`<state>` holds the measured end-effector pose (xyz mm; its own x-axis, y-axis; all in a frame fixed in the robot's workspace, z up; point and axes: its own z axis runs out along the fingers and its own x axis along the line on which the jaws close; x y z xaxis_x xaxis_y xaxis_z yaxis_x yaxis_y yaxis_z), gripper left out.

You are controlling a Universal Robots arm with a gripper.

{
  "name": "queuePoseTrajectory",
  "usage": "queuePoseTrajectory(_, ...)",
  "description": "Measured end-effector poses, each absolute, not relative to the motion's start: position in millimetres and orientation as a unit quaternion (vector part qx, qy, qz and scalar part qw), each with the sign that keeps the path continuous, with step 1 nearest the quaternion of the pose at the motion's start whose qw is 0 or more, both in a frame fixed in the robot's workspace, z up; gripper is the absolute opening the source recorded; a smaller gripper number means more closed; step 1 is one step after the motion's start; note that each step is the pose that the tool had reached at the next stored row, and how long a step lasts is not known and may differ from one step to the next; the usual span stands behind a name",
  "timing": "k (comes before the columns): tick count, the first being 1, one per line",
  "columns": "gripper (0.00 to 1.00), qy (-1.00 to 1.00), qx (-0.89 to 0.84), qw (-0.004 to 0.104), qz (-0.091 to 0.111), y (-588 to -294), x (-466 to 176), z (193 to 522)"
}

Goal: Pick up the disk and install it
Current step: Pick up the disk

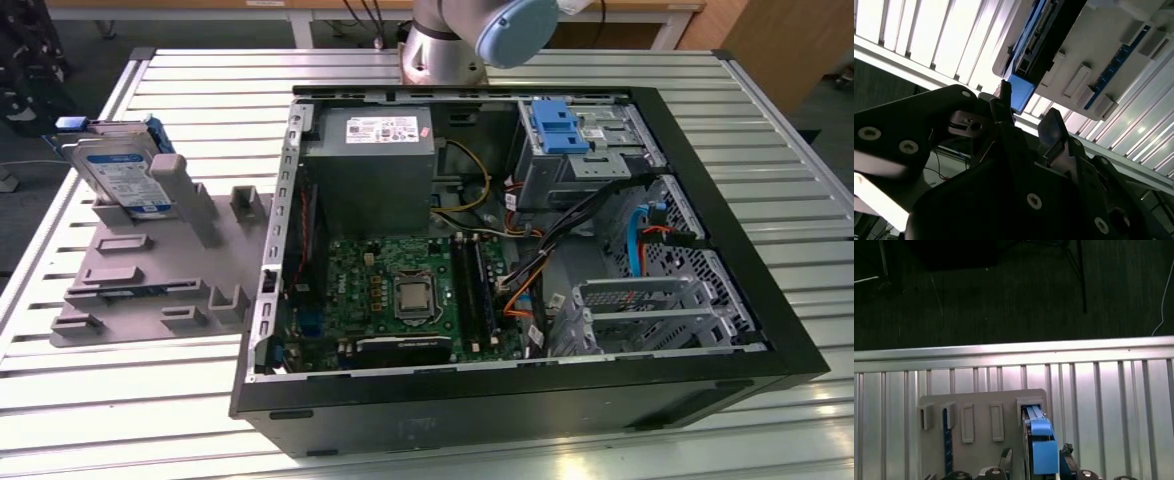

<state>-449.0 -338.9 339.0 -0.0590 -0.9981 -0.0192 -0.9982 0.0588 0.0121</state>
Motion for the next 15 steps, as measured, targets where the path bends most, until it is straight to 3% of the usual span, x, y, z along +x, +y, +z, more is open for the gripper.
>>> queuePoseTrajectory(1,0.49,0.724,-0.69,0.003,0.011,-338.8,-449.0,338.3)
queuePoseTrajectory(15,0.49,0.721,-0.693,0.003,0.011,-335.4,-449.0,332.1)
